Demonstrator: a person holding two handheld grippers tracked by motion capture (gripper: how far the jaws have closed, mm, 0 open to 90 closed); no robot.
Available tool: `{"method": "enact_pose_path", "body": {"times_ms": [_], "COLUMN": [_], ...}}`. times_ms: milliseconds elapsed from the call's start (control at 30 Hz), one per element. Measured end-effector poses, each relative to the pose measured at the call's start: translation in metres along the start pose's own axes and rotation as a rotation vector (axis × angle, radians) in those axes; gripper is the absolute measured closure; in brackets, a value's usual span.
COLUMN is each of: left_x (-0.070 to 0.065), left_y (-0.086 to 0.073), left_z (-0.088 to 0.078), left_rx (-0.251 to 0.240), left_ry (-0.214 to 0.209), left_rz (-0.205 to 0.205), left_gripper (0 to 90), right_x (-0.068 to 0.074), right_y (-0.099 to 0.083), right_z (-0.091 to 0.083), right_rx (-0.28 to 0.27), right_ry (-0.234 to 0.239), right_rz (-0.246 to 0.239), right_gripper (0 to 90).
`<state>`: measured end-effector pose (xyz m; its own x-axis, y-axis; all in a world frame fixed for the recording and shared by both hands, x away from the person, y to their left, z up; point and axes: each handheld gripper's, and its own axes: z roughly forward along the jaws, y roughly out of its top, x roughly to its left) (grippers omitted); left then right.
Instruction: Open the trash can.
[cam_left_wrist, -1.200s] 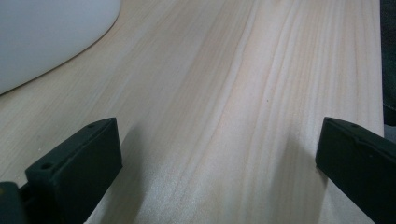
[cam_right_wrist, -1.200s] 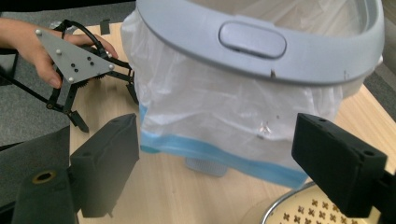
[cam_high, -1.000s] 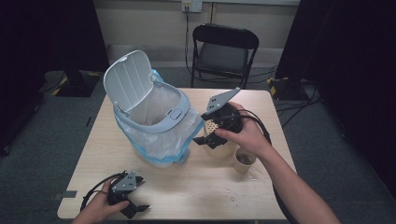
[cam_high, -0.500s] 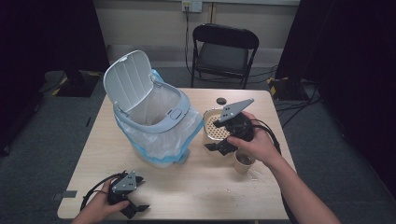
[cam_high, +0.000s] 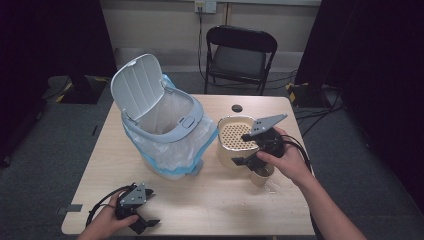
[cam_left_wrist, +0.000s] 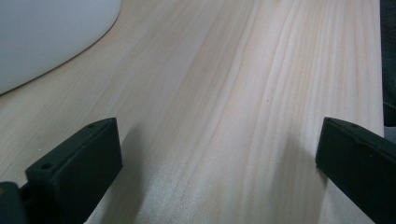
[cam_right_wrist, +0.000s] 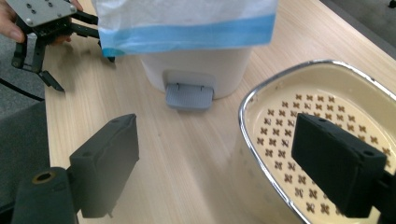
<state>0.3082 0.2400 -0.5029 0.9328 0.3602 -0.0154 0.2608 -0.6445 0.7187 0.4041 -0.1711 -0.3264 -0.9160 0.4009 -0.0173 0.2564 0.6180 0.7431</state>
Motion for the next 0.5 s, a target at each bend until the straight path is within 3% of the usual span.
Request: {"method": "enact_pose_path", "body": {"times_ms": [233, 500], "left_x": [0.0, -0.001], "left_y": [0.0, 0.0], "left_z": [0.0, 0.0], "left_rx": [0.0, -0.003], "left_ry": [0.0, 0.005], "left_rz": [-0.001, -0.009], "left_gripper": [0.0, 0.0], "right_x": [-0.002, -0.007], "right_y": [-0.017, -0.034], "right_z": [-0.004, -0.008], "right_rx": [-0.001, -0.002], "right_ry": [-0.042, -0.045], "right_rz": [0.02, 0.045], "right_gripper": [14.3, 14.3]}}
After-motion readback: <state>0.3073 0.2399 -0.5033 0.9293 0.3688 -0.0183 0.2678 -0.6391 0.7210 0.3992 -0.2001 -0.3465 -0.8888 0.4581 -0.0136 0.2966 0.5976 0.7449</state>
